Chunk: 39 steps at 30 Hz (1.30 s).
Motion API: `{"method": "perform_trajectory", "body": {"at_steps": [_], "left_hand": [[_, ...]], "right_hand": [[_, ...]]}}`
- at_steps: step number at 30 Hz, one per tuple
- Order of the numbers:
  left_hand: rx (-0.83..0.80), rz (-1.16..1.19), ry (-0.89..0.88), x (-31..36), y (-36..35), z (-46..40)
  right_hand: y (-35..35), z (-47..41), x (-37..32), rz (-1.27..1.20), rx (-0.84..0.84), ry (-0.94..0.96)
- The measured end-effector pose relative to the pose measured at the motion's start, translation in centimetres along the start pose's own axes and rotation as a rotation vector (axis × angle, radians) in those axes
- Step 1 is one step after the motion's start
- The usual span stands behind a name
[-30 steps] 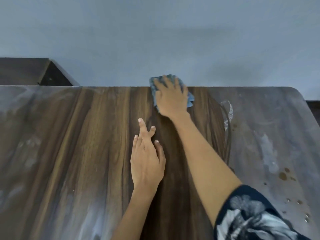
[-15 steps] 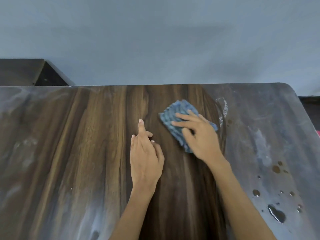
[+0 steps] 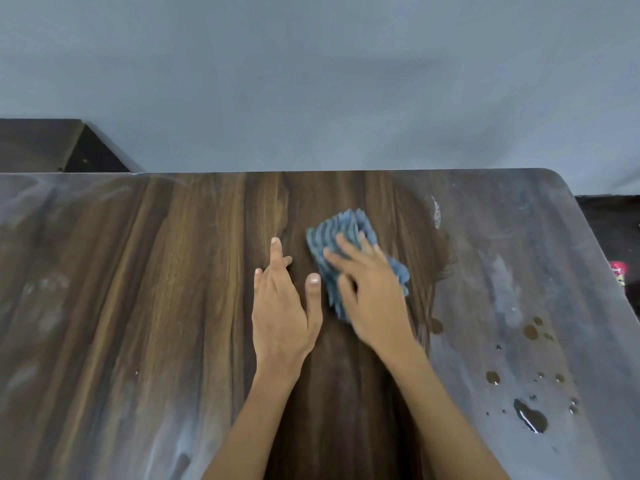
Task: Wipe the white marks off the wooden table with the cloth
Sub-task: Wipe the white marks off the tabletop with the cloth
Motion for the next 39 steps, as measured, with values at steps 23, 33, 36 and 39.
{"method": "perform_trajectory", "body": {"at_steps": [23,33,36,39], "left_hand": [[-0.191,-0.198,-0.062,-1.6,-0.8,3.9],[-0.301,-0.228,-0.086,-3.0,1.8,11.2],[-0.325,-0.249,-0.081,-3.4,2.5,13.5],[-0.345,-0.274,-0.102,-3.7,3.4,15.5]], "right_hand": [[-1.0,10.3,-0.2,0.167,-0.111,-0.071],[6.3,12.3,4.6,0.291,0.148,-0.411],[3.5,10.0,2.3,0.285,0.082,-0.377],[-0.6,11.4,-1.1,0.303,-0.059,-0.201]]}}
Point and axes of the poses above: each hand's wrist, its own z-axis away from the middle knuckle, its own y-axis out of the back of the hand, x = y × z, the point moved 9 cm from there along -z, towards the middle knuckle, and after that the axes turned 14 degrees about -z, right-handed, at the moved point
